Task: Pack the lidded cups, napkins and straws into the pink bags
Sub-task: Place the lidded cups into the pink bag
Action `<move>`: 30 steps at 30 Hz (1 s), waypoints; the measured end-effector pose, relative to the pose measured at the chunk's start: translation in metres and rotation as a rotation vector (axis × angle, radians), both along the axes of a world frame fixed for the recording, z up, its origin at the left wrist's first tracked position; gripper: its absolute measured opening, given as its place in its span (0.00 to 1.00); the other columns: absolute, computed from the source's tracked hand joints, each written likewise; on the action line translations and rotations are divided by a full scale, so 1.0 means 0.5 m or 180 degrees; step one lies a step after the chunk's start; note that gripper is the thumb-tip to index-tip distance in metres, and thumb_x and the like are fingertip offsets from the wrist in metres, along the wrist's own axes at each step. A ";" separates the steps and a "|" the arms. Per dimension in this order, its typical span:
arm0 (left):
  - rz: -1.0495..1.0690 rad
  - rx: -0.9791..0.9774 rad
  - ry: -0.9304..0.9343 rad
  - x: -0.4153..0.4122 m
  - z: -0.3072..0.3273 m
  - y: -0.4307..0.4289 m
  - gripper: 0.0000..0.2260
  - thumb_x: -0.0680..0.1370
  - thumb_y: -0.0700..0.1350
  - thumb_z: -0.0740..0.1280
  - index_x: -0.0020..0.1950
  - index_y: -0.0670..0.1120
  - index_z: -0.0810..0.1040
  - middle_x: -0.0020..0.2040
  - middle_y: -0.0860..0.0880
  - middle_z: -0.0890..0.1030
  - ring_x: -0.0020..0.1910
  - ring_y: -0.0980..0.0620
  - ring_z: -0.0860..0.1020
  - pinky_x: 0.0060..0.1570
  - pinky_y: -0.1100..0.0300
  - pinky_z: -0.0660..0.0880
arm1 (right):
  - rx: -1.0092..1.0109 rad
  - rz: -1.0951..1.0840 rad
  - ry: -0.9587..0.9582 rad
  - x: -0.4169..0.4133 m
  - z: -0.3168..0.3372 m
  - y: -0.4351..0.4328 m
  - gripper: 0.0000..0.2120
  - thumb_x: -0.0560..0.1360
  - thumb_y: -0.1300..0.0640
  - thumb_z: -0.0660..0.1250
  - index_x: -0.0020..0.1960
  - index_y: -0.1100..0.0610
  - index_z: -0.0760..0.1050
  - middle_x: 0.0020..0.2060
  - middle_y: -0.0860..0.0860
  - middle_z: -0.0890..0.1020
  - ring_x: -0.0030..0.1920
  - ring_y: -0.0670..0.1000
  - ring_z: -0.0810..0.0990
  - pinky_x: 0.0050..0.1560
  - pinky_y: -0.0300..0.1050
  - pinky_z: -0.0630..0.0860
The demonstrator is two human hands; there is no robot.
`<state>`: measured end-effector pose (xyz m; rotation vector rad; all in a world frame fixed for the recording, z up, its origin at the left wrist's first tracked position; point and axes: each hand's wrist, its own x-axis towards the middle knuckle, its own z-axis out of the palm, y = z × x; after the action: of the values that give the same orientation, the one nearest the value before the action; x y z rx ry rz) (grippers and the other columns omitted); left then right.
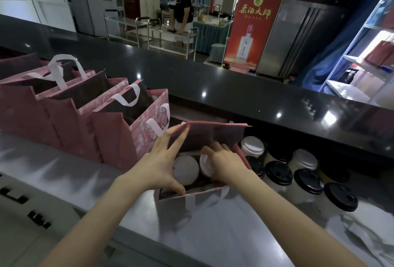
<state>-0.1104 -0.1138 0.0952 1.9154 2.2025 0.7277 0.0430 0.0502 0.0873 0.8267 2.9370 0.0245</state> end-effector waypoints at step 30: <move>-0.0124 0.0006 -0.0467 -0.070 -0.006 0.054 0.64 0.53 0.62 0.78 0.72 0.71 0.33 0.69 0.70 0.39 0.69 0.59 0.51 0.51 0.60 0.71 | -0.0527 -0.0320 -0.0617 -0.108 -0.055 0.081 0.33 0.72 0.59 0.70 0.71 0.48 0.59 0.71 0.54 0.59 0.70 0.59 0.60 0.71 0.56 0.62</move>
<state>-0.1456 -0.0866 0.0920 1.8366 2.0727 0.8356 -0.0110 0.0908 0.0600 0.8904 2.6716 -0.1356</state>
